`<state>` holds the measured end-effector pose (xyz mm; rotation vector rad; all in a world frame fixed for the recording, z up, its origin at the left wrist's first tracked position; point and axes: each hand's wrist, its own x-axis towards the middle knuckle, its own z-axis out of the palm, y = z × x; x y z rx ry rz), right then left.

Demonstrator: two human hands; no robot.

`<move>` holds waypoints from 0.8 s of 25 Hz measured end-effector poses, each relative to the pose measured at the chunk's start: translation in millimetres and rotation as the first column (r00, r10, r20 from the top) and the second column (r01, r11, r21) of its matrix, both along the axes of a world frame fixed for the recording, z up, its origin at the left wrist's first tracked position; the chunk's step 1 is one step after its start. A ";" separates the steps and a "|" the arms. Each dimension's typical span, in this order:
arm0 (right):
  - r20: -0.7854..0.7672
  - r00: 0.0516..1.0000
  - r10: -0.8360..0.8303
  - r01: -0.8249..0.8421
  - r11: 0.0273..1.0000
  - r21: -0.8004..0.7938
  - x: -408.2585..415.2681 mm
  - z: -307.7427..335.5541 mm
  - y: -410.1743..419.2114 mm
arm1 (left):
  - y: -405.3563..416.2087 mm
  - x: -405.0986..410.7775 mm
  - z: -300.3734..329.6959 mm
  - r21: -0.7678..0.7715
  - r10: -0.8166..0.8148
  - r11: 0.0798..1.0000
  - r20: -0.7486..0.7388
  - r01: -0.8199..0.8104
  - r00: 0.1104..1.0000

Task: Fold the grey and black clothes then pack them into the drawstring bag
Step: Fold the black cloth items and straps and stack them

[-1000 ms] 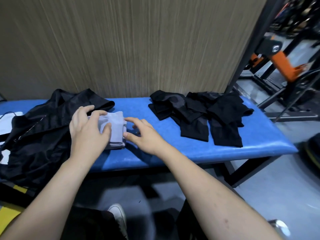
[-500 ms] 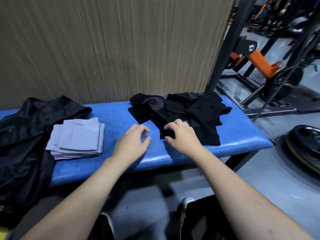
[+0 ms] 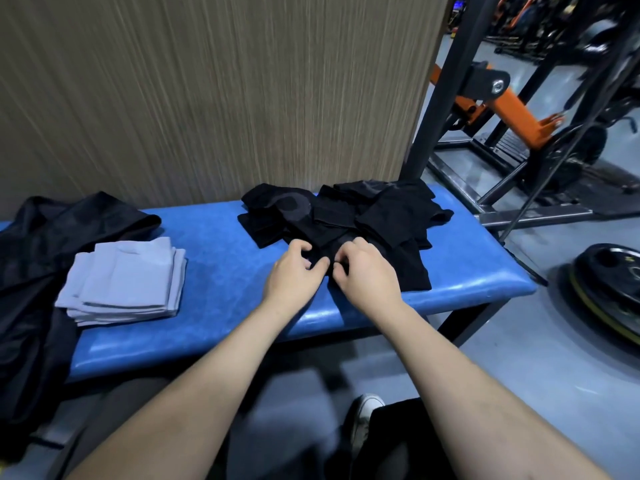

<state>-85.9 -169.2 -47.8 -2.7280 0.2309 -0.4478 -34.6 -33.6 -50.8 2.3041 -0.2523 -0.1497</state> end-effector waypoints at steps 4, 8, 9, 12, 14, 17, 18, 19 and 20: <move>0.072 0.995 0.061 -0.075 0.976 0.203 -6.0 8.8 2.2 | 0.7 -8.4 9.9 -0.325 -0.028 0.945 -0.148 -0.022 0.989; 0.040 0.979 0.200 -0.196 0.867 0.458 -13.1 13.5 6.3 | 1.8 -18.5 19.5 -0.540 -0.133 0.841 -0.249 -0.023 0.959; 0.059 0.981 0.184 -0.187 0.832 0.523 -14.2 15.2 5.9 | 4.2 -19.5 21.8 -0.536 -0.135 0.844 -0.233 -0.011 0.963; 0.133 0.986 0.102 -0.156 0.849 0.505 -13.3 15.0 -3.0 | 15.2 -21.8 29.3 -0.479 -0.102 0.878 -0.180 0.003 0.978; 0.047 0.985 0.164 -0.170 0.929 0.330 -11.7 12.5 -6.6 | 25.0 -21.7 34.6 -0.449 -0.076 0.893 -0.163 -0.005 0.984; -0.095 0.974 0.207 -0.206 0.978 0.022 -8.9 5.5 2.0 | 42.7 -20.1 43.0 -0.463 -0.092 0.887 -0.186 -0.005 0.978; -0.096 0.975 0.202 -0.209 0.976 -0.066 -7.1 3.2 7.1 | 48.9 -19.8 45.9 -0.482 -0.113 0.876 -0.209 -0.002 0.971; -0.088 0.977 0.195 -0.205 0.970 -0.129 -5.5 1.2 12.7 | 54.6 -20.9 49.9 -0.499 -0.146 0.867 -0.231 0.011 0.962; -0.075 0.979 0.191 -0.201 0.966 -0.166 -3.3 -0.6 17.1 | 60.1 -22.8 54.2 -0.512 -0.191 0.858 -0.254 0.036 0.948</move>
